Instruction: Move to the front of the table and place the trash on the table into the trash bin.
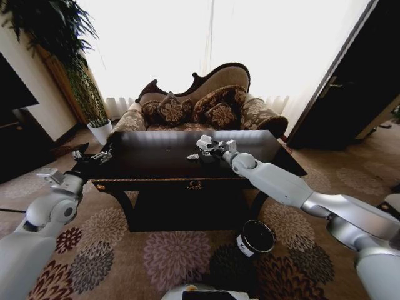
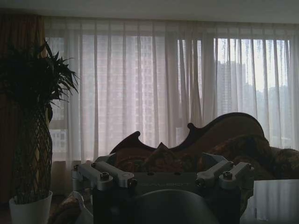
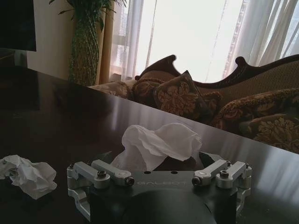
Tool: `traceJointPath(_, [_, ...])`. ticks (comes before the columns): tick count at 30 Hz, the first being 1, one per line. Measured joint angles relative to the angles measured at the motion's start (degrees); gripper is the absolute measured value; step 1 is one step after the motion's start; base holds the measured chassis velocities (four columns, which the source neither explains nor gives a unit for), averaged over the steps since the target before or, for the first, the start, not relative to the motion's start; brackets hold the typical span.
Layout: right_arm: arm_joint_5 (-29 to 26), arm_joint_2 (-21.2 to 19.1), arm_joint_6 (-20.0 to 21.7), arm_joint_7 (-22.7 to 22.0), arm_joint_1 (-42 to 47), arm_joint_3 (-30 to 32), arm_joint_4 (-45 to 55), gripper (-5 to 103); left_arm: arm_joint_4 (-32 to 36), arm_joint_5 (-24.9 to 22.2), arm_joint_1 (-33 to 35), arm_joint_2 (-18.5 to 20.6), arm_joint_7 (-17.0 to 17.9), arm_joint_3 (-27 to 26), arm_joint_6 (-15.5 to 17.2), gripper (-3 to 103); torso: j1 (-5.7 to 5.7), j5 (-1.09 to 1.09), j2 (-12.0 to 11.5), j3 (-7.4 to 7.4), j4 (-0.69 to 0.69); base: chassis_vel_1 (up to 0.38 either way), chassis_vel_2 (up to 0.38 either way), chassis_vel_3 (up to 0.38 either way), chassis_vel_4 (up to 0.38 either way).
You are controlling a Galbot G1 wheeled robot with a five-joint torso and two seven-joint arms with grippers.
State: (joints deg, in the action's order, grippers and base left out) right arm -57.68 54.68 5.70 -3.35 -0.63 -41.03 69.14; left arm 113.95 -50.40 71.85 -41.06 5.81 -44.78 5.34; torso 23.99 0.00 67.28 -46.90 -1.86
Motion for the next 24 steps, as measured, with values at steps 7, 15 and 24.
traceJointPath(7, [-1.82,1.64,0.04,0.17,-1.43,-1.07,-3.73,100,0.00,0.00,0.00,0.00,0.00,0.00,0.00,100,0.00,0.00,0.00,0.00,0.00,0.000,0.000,0.000,0.000])
traceJointPath(15, [-2.23,2.46,-0.67,1.35,-1.98,-3.44,-5.34,98,0.00,0.00,0.00,0.00,0.00,0.00,0.00,100,0.00,0.00,0.00,0.01,-0.01,0.000,0.000,0.000,0.000])
traceJointPath(24, [-2.88,2.56,-1.44,1.91,-2.03,-5.35,-6.28,66,0.00,0.00,0.00,0.00,0.00,0.00,0.00,100,-0.03,-0.01,0.02,0.04,0.02,0.000,0.000,0.000,0.000])
